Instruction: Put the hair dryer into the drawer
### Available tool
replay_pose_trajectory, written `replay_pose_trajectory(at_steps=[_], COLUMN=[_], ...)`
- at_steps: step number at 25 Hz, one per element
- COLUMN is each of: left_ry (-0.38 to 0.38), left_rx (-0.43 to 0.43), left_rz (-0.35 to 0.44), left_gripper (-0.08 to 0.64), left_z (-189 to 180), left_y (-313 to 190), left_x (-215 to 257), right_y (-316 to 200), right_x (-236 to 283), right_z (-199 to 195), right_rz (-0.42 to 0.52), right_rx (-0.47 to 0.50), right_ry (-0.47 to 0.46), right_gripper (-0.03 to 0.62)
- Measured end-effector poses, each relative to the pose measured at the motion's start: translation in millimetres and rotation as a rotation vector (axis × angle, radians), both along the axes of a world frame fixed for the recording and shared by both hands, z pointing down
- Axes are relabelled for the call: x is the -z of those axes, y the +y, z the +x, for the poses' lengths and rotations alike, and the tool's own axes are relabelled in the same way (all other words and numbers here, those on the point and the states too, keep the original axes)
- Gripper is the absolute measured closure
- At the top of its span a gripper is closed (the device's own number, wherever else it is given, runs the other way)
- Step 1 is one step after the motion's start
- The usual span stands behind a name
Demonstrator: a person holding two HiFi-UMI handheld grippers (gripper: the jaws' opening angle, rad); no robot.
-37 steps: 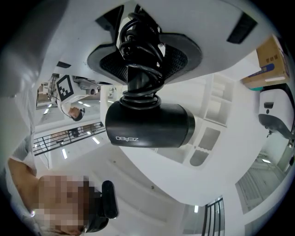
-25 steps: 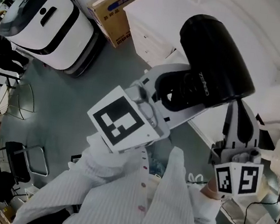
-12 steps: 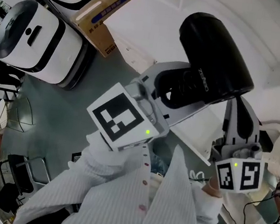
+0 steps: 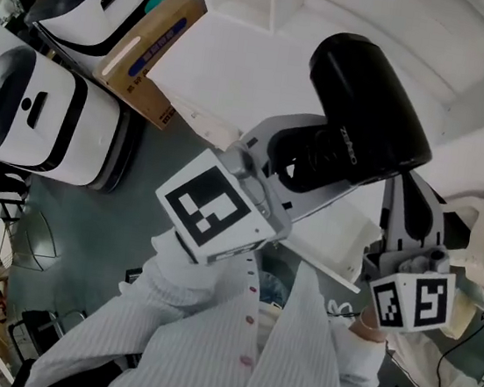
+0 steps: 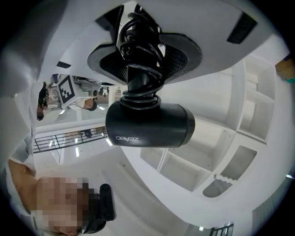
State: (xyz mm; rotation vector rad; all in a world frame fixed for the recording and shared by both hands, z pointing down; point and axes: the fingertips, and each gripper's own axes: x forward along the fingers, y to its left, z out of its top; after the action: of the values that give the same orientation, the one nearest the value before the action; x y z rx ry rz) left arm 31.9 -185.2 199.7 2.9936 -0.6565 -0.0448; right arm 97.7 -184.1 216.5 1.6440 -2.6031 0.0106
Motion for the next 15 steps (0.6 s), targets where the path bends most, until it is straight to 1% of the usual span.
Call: replay_pose_trajectory(at_steps=[2,4,9,13,15], left_ry=[-0.018,-0.050,-0.079,-0.073,-0.094], left_rx=[-0.027,-0.047,-0.083,-0.107,-0.120], left_rz=[-0.020,-0.049,-0.062,-0.029,-0.024], left_gripper=[0.331,0.331,0.331,0.331,0.331], left_z=[4,7,11,10,10], left_y=[-3,-9,-21,-25,-28], left_x=[-4,-11,-17,-18,-25], right_y=[-3,-8,-16,-17,-19], right_x=[0,0,-2,-8,-12], right_z=[4,8,15,14,14], right_rz=[-0.002,-0.006,-0.015,-0.029,-0.038], right_rx=[-0.025,-0.043,-0.084,-0.107,-0.114], right_ry=[0.000,0.000,-0.001,-0.008,-0.010], right_gripper=[0.581,0.581,0.581,0.581,0.580])
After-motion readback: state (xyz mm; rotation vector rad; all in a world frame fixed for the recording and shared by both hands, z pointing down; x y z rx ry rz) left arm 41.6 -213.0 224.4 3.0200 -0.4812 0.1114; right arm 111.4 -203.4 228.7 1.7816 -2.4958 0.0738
